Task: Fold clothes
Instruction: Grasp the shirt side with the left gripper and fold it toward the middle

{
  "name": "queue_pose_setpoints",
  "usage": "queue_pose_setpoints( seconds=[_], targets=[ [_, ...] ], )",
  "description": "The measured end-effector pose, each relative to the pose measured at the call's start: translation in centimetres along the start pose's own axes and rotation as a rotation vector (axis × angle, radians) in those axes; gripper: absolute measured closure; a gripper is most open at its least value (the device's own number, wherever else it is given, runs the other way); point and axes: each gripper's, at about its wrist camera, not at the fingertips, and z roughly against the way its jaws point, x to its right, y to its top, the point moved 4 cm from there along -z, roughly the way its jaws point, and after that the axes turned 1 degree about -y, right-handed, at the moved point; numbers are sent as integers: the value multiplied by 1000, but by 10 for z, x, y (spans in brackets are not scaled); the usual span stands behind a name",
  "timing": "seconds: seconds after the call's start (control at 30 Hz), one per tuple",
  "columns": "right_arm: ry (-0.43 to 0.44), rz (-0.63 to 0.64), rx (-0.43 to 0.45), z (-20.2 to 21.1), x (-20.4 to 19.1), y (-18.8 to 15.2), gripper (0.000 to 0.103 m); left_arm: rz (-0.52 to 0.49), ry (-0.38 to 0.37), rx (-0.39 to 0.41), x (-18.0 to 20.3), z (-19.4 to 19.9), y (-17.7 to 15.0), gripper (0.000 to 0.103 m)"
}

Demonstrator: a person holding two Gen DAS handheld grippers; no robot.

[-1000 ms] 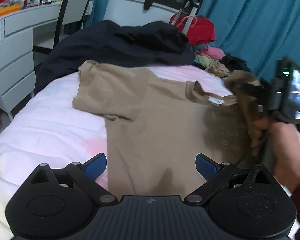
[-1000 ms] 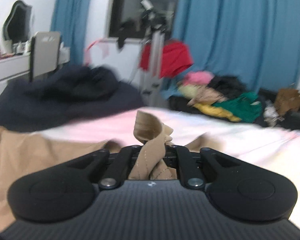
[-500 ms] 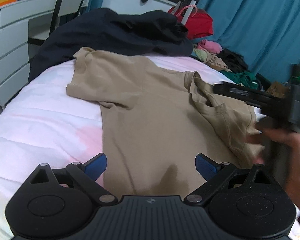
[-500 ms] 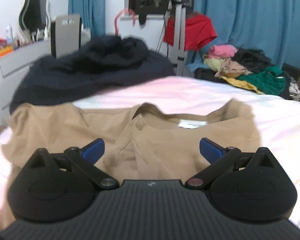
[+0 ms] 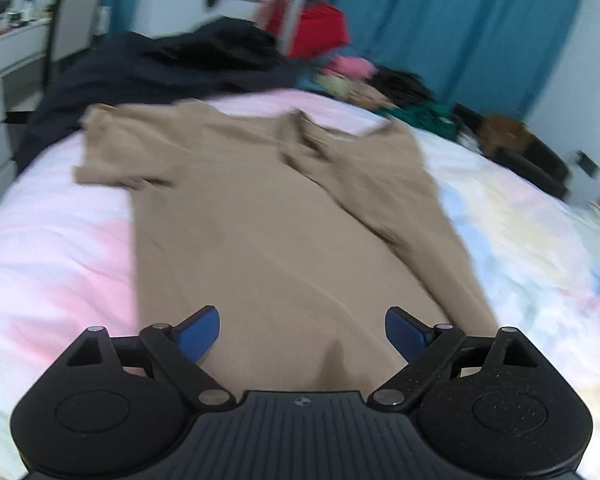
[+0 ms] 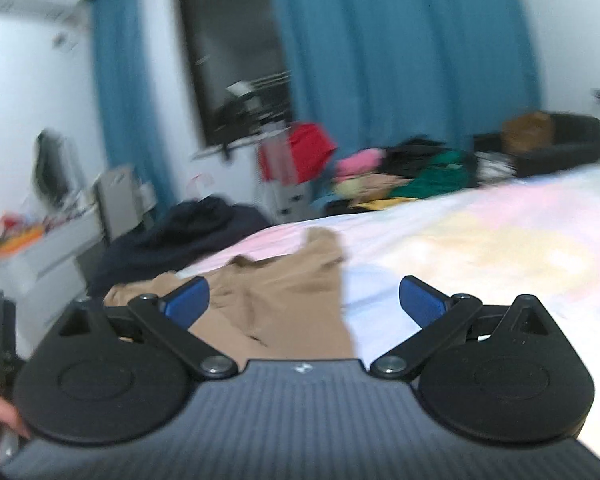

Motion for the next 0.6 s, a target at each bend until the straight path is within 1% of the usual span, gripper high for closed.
queue_pose_setpoints(
  seconds=[0.07,0.17,0.23,0.33,0.4,0.47,0.53,0.6],
  targets=[
    [-26,-91,29,24,26,-3,0,-26,-55,-38,22,4,-14,16],
    [-37,-192,48,42,60,-7,0,-79,-130,-107,58,8,-40,22],
    [-46,-232,55,45,78,-8,0,-104,-200,-161,84,9,-59,26],
    [-38,-294,40,40,97,-13,0,-103,-330,-249,118,6,-84,35],
    [-31,-324,16,35,106,-18,0,-117,-363,-289,133,-3,-95,39],
    [-23,-340,2,31,112,-23,0,-131,-396,-329,147,-12,-106,50],
    [-10,-359,-14,25,118,-26,0,-145,-429,-369,162,-21,-117,55],
    [9,-381,-37,20,122,-30,0,-151,-451,-404,171,-32,-126,63]
  ],
)
